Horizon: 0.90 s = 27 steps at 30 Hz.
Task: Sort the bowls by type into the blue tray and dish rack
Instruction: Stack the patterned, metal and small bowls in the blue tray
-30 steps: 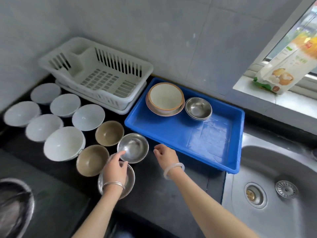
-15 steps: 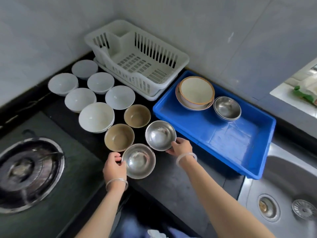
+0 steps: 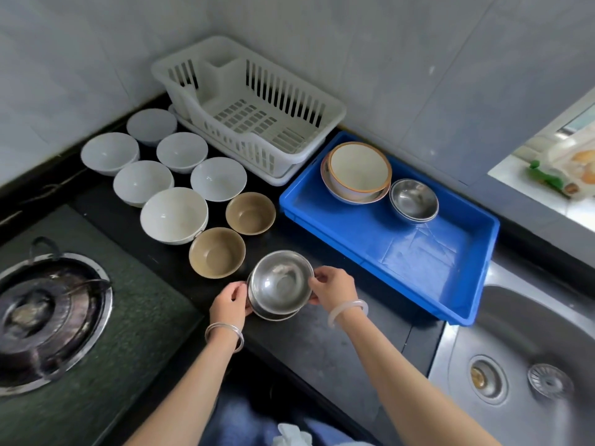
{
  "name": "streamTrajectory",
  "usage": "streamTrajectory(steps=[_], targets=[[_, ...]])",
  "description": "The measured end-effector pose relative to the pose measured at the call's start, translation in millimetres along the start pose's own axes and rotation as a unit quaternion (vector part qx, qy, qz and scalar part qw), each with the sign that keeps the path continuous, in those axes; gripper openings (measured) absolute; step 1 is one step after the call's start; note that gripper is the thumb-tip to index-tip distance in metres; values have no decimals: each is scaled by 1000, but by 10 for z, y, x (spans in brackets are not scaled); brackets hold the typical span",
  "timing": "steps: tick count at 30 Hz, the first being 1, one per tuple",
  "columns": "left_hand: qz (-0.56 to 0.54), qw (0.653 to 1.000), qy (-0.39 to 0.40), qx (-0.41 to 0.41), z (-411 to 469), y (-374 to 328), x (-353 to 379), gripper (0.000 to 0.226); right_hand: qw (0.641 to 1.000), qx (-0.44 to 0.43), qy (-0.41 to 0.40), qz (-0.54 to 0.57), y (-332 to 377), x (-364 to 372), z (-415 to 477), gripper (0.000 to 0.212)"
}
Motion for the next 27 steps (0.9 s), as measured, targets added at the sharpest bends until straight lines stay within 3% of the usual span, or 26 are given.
streamTrajectory(steps=[3,12,19,27], targets=[[-37,999,13,-26,11,41,14,14,999,-13,1,-45,-10,54,-9,8],[10,998,54,-36,60,69,89,26,996,-6,-12,-83,-103,98,28,10],[23,994,87,-62,125,8,165,26,974,135,82,163,-355,292,34,31],[34,991,129,12,78,-644,543,17,969,68,4,238,-200,-223,157,22]])
Point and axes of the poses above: each hand's wrist, its own z-axis towards the middle knuckle, its own x-axis out of the palm, y = z × x, the point moved 8 cm from there along z, towards the middle knuckle, and after that the axes turned 2 degrees about -x, right-handed, at the moved point
